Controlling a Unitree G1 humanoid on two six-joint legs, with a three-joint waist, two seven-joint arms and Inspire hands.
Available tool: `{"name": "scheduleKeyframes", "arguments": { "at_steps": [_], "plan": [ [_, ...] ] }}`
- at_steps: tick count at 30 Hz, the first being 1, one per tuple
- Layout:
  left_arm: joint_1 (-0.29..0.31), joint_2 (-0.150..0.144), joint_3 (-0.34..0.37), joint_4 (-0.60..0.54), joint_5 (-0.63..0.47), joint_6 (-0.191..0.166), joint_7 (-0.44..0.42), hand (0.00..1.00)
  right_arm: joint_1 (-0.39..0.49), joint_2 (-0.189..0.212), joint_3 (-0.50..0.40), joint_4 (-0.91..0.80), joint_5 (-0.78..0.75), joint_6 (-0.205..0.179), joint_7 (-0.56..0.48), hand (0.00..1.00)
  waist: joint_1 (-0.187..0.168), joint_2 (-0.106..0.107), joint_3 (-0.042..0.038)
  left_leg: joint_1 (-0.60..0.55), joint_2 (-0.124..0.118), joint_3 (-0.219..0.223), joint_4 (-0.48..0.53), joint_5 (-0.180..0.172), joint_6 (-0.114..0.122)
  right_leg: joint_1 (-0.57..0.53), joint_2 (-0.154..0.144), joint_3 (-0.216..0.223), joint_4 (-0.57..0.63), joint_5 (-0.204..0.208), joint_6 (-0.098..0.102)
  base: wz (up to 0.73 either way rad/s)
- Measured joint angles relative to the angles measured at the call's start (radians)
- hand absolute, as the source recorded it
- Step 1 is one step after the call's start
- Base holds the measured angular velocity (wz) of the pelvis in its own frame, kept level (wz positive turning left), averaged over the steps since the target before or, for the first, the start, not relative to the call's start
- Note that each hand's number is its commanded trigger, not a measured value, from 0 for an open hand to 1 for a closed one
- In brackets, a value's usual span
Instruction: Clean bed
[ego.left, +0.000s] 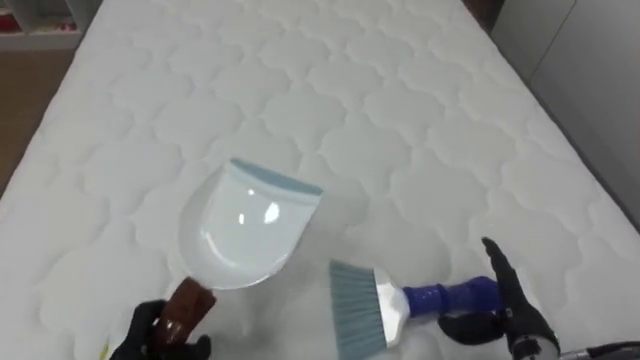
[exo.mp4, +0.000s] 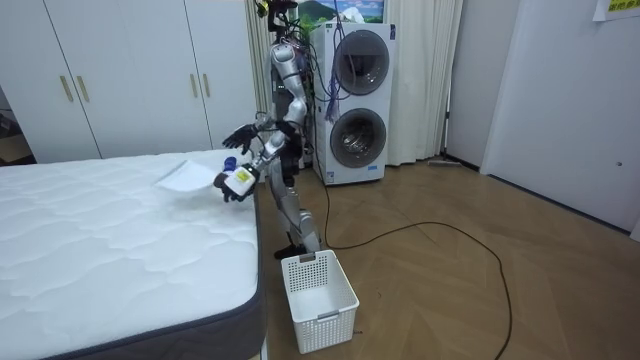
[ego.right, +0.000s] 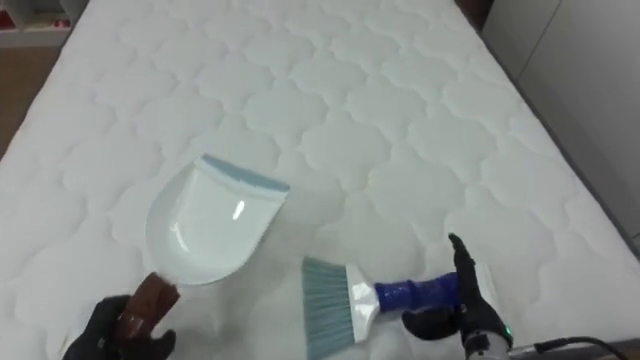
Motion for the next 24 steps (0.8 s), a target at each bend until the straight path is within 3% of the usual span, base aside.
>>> {"name": "scheduleKeyframes", "arguments": {
  "at_steps": [3, 5, 14, 19, 24],
  "plan": [
    [0.004, 0.0, 0.05, 0.144, -0.048, 0.0, 0.028, 0.0, -0.015, -0.001, -0.059, 0.176, 0.078, 0.002, -0.026, 0.0, 0.003, -0.008, 0.0013, 0.006, 0.001, -0.001, -0.001, 0.0, 0.0, 0.009, 0.001, -0.003, -0.003, 0.0, 0.0, 0.04],
    [0.03, 0.0, 0.087, 0.212, -0.079, 0.001, 0.053, 0.0, -0.008, -0.002, -0.1, 0.277, 0.155, 0.003, -0.045, 0.0, 0.0, -0.012, 0.0089, 0.007, 0.001, -0.002, -0.002, 0.0, 0.0, 0.014, 0.001, -0.004, -0.005, 0.0, 0.0, 0.02],
    [0.048, -0.021, 0.174, 0.327, -0.089, 0.006, 0.095, 0.0, 0.011, 0.0, -0.173, 0.498, 0.216, 0.036, -0.09, 0.0, 0.003, -0.015, 0.0068, 0.01, -0.007, -0.006, -0.017, -0.001, 0.001, 0.005, -0.004, -0.004, 0.008, 0.002, 0.004, 0.01],
    [0.058, -0.024, 0.206, 0.376, -0.086, 0.051, 0.094, 0.0, 0.024, 0.001, -0.173, 0.528, 0.21, 0.093, -0.082, 0.0, 0.004, -0.012, 0.006, 0.031, -0.007, -0.006, -0.04, -0.002, 0.0, 0.009, 0.006, -0.001, 0.018, 0.003, 0.002, -0.03],
    [0.076, -0.023, 0.208, 0.376, -0.059, 0.096, 0.047, 0.0, 0.018, 0.001, -0.164, 0.571, 0.165, 0.14, 0.018, 0.0, 0.005, -0.011, 0.0063, 0.03, -0.008, -0.008, -0.037, -0.002, -0.001, 0.004, 0.006, 0.002, 0.022, 0.001, 0.001, 0.0]
  ]
}}
